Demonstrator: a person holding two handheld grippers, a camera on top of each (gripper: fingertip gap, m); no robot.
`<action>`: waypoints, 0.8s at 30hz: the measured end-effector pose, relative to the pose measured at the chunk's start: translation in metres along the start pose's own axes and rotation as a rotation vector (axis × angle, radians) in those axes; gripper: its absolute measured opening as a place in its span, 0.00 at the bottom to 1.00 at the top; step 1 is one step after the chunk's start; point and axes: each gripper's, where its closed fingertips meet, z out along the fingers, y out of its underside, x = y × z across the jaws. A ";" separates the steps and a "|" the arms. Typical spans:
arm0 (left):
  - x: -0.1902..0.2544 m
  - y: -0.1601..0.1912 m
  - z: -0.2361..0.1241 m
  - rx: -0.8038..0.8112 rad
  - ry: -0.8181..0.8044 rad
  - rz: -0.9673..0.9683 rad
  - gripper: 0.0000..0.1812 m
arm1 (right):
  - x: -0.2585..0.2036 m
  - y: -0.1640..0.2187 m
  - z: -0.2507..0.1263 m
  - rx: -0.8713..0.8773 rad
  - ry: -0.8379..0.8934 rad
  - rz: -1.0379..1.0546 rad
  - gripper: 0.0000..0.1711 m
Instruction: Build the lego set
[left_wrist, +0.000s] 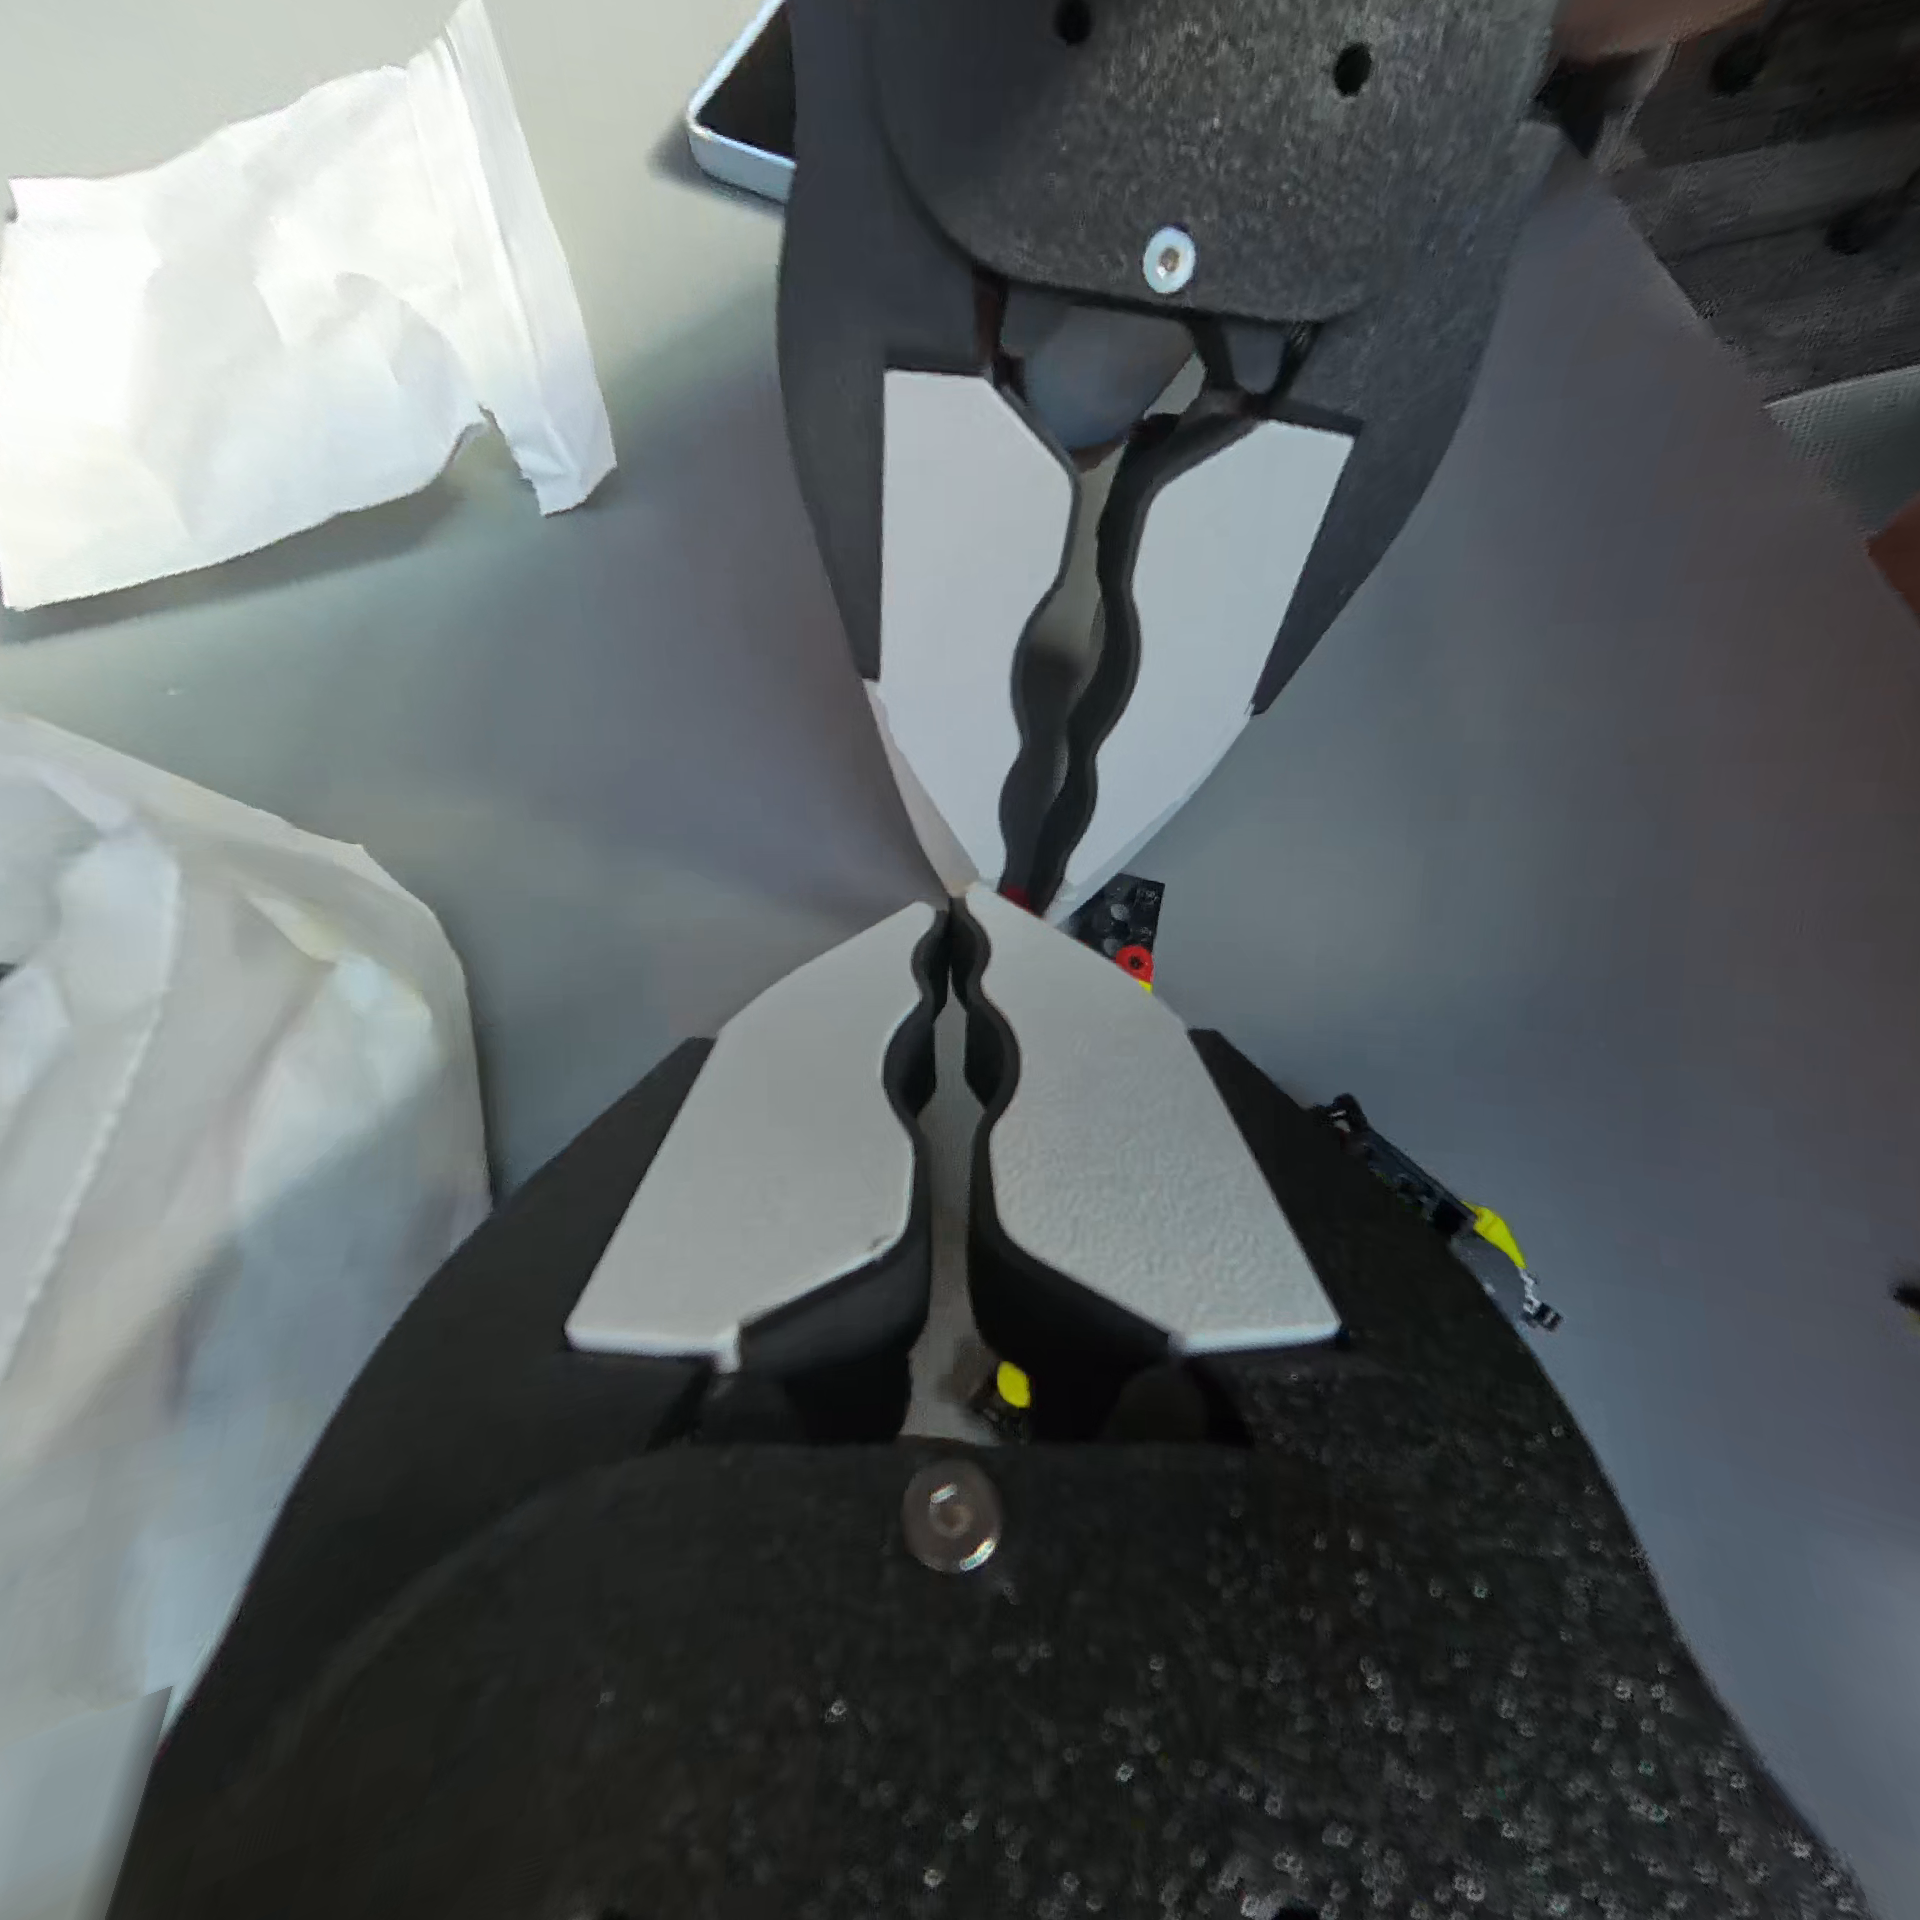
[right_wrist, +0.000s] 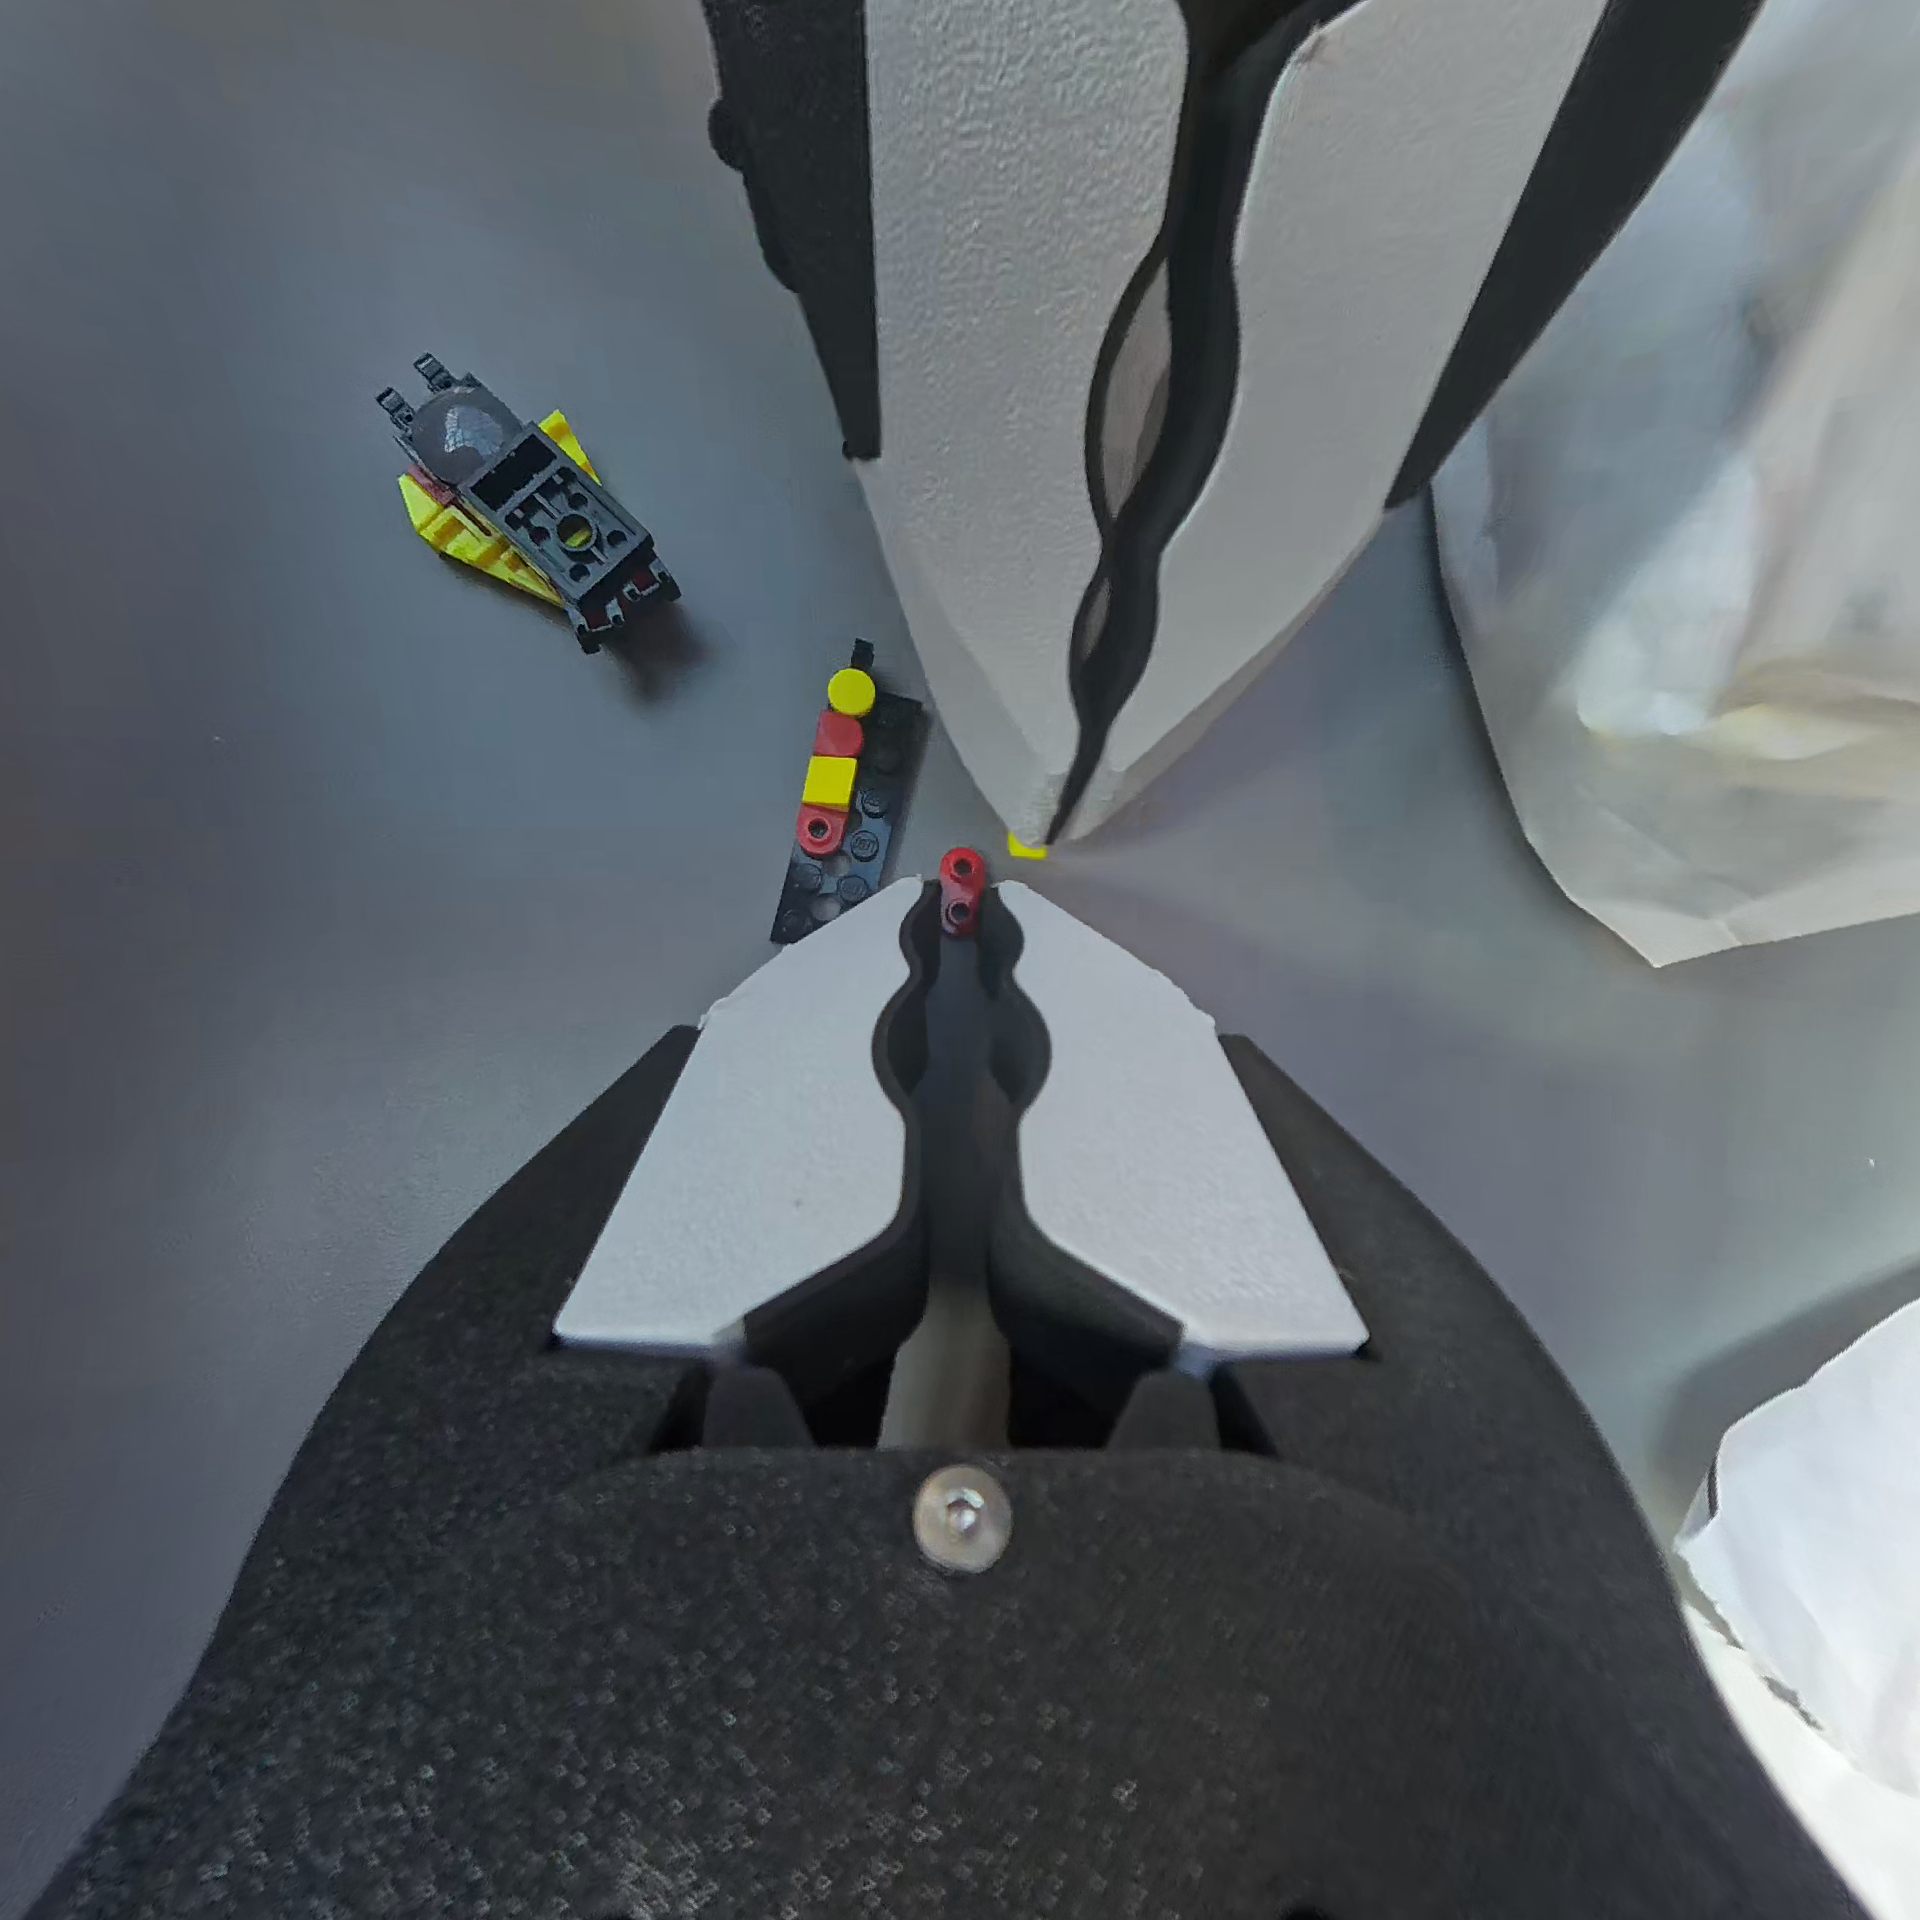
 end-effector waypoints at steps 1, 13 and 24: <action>0.003 0.003 0.001 -0.034 -0.002 0.027 0.00 | 0.000 0.000 0.000 0.001 0.003 -0.004 0.04; -0.101 -0.036 -0.096 -0.082 -0.395 0.141 0.00 | 0.090 -0.063 -0.059 0.230 0.174 0.119 0.04; -0.108 -0.045 -0.103 -0.057 -0.416 0.175 0.10 | 0.094 -0.044 -0.055 0.181 0.222 0.046 0.02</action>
